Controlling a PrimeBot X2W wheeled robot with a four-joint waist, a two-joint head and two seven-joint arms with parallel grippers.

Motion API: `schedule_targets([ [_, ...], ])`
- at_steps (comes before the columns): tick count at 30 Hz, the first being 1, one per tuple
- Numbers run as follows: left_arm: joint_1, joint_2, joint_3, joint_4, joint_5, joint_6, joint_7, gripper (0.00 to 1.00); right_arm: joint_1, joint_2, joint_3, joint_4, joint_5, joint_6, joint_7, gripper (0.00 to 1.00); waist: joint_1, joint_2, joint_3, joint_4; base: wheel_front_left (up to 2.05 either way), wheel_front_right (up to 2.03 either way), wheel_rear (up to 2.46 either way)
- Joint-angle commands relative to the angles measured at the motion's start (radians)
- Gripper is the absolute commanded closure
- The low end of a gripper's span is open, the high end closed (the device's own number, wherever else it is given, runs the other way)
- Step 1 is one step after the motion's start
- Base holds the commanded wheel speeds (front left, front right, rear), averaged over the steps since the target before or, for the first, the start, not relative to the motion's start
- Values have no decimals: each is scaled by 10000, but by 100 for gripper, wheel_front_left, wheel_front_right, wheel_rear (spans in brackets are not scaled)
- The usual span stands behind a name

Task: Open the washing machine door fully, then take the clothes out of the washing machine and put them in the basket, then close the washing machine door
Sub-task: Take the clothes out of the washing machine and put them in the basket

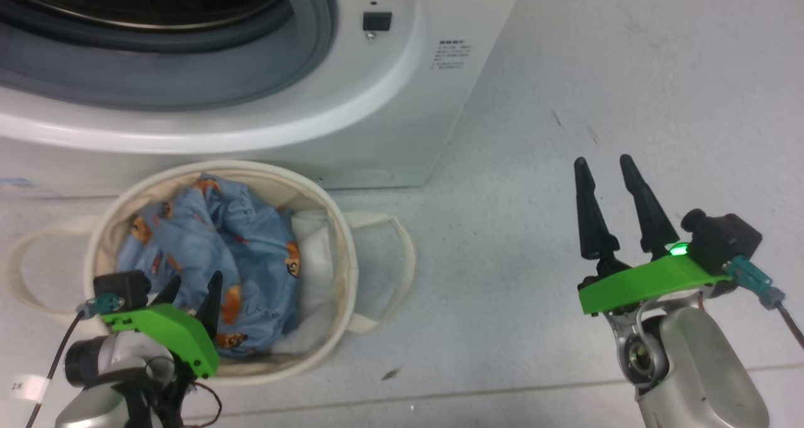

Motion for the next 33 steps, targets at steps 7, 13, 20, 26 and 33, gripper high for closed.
schedule_targets([
  [7,246,778,1528,-825,977,-57,-121,0,207,-2,412,38,114,2,-94,0,0,0,-1027,367,0,0,0],
  [13,1132,962,3309,-2440,2237,-57,-121,0,497,28,515,328,203,2,-94,0,0,0,-1943,635,0,0,0],
  [20,2494,1033,4958,-4602,3589,-56,-121,0,869,59,574,568,288,2,-94,0,0,0,-2828,869,0,0,0],
  [26,3504,979,5920,-5871,4806,353,-122,0,1238,82,633,736,338,2,-94,0,0,0,-3521,1110,0,0,0],
  [33,4240,923,6380,-6840,5148,345,-122,0,1393,92,755,773,254,2,-94,0,0,0,-3873,1209,0,0,0],
])
